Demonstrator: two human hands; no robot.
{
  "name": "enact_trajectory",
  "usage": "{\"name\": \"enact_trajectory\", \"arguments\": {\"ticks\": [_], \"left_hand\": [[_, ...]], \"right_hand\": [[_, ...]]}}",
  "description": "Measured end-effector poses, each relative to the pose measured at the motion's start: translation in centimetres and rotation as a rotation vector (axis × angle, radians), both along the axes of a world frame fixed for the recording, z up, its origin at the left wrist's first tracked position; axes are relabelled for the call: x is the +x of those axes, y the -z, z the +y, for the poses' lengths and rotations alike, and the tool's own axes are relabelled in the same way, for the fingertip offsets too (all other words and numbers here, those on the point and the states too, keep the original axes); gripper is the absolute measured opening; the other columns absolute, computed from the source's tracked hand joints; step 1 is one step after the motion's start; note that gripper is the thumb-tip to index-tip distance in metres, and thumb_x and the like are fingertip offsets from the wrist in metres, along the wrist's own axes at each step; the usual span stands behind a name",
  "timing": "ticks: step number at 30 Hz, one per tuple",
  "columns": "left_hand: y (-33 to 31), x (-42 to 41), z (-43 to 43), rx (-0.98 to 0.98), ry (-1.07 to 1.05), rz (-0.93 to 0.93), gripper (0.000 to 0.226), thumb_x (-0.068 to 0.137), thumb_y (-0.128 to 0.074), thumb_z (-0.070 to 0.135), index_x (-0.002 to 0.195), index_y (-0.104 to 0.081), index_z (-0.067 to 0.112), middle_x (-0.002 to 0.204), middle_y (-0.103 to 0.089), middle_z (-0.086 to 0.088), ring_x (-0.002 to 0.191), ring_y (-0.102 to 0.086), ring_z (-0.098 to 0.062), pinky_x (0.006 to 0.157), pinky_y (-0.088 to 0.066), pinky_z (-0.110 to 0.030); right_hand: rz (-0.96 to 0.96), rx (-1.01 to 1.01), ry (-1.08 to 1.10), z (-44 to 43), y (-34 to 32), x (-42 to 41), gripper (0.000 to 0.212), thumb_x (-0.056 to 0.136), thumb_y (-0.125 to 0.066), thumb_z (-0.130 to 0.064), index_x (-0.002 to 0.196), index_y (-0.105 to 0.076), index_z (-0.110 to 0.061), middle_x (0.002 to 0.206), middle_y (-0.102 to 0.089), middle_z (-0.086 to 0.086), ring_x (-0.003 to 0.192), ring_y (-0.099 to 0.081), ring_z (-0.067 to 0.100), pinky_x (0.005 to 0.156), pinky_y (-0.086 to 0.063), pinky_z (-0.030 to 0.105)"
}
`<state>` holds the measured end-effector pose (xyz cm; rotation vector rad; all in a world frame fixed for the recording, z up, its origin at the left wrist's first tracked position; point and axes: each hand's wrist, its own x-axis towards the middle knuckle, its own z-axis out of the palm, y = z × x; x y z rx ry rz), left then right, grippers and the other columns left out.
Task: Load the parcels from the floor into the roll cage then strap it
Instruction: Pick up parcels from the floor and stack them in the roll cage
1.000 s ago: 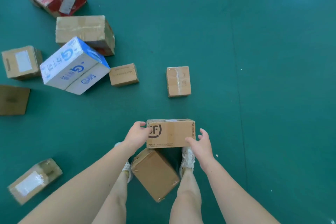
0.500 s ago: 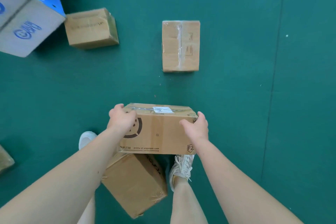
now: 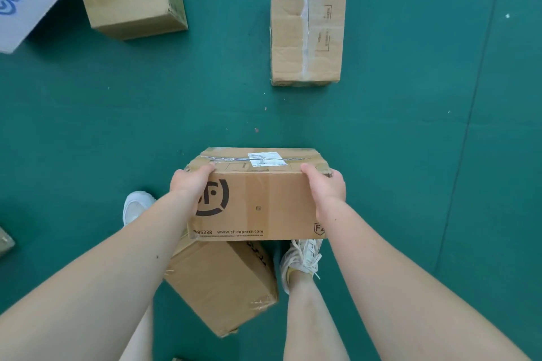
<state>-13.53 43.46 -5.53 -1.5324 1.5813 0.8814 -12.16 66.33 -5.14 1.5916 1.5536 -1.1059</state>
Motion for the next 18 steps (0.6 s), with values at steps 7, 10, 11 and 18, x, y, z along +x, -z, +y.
{"name": "enact_trajectory", "arguments": {"ticks": [7,10,11,18], "left_hand": [[-6.6,0.6,-1.3,0.011,-0.162,0.023,0.054,0.091,-0.067,0.035,0.132,-0.043,0.008,0.111,-0.054,-0.011,0.095,-0.048,-0.028,0.080,-0.042,-0.044],[-11.9,-0.5,-2.0,-0.005,-0.170,0.086,0.055,0.091,-0.066,0.031,0.133,-0.041,0.007,0.109,-0.051,-0.011,0.095,-0.046,-0.027,0.080,-0.040,-0.043],[-13.7,-1.0,-2.3,-0.010,-0.175,0.106,0.056,0.091,-0.066,0.031,0.134,-0.041,0.007,0.108,-0.051,-0.011,0.095,-0.047,-0.027,0.081,-0.040,-0.043],[-29.1,-3.5,-5.2,-0.047,-0.231,0.281,0.054,0.090,-0.066,0.032,0.131,-0.039,0.009,0.112,-0.055,-0.012,0.093,-0.051,-0.028,0.080,-0.043,-0.041]], "right_hand": [[0.084,0.027,0.065,-2.8,-5.7,0.4,0.047,0.077,-0.074,-0.035,0.120,-0.059,-0.027,0.112,-0.064,-0.006,0.111,-0.057,0.024,0.084,-0.046,0.035],[0.133,0.007,0.079,-3.7,-10.4,-0.4,0.044,0.080,-0.074,-0.032,0.121,-0.058,-0.026,0.112,-0.064,-0.007,0.109,-0.057,0.022,0.085,-0.045,0.035],[0.155,-0.003,0.082,-4.1,-12.3,-0.8,0.044,0.081,-0.074,-0.031,0.121,-0.058,-0.026,0.111,-0.063,-0.007,0.109,-0.057,0.022,0.085,-0.045,0.035],[0.319,-0.047,0.022,-7.4,-27.2,-5.1,0.049,0.081,-0.073,-0.030,0.126,-0.055,-0.027,0.114,-0.061,-0.006,0.112,-0.055,0.024,0.086,-0.044,0.036]]}}
